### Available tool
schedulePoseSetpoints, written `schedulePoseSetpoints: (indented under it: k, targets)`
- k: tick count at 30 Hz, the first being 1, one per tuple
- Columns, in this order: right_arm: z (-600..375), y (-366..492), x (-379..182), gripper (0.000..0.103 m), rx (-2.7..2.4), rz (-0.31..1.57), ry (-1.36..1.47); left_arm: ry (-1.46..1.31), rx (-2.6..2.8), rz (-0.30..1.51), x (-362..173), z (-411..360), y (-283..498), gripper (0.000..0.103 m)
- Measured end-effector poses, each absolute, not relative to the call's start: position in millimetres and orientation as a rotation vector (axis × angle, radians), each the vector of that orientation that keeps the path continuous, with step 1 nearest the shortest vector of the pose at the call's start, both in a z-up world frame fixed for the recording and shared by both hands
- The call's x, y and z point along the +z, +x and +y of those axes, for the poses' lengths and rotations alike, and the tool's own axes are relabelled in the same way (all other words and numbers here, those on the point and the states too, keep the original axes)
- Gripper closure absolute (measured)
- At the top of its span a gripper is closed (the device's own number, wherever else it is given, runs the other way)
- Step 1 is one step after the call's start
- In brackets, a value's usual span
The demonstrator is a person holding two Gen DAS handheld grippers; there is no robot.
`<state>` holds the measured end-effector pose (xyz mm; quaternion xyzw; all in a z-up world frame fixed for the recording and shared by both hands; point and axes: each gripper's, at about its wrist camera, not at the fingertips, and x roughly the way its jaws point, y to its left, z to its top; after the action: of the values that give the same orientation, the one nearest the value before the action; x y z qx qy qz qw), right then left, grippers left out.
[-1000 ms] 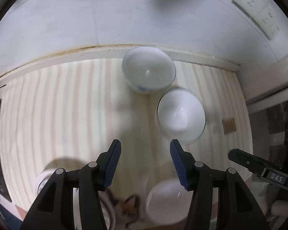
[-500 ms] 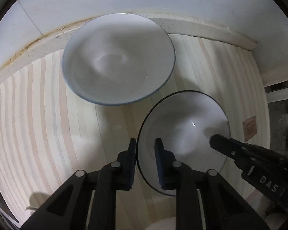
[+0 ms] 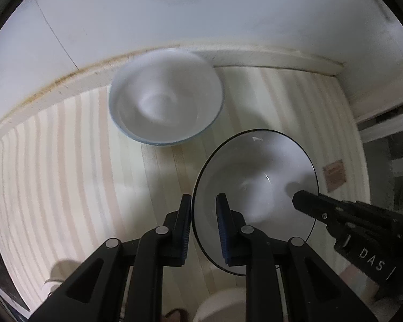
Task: Organize plates and bowls
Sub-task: 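Grasp the rim of the black-rimmed white bowl with both grippers, then carry the black-rimmed bowl onto the other bowls and open both grippers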
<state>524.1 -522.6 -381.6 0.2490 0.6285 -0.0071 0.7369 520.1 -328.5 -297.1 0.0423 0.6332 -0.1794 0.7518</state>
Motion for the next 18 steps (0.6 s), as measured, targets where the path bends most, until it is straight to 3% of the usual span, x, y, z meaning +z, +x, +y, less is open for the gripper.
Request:
schedulePoseSetpoints:
  k: [9, 18]
  targets:
    - [-507, 469, -310, 0.093, 0.024, 1.315, 0.510, 0.098, -0.437, 1.305, -241, -307, 465, 0.087]
    - [-478, 395, -306, 0.093, 0.045, 1.366, 0.521, 0.125, -0.466, 1.366, -259, -285, 407, 0.087]
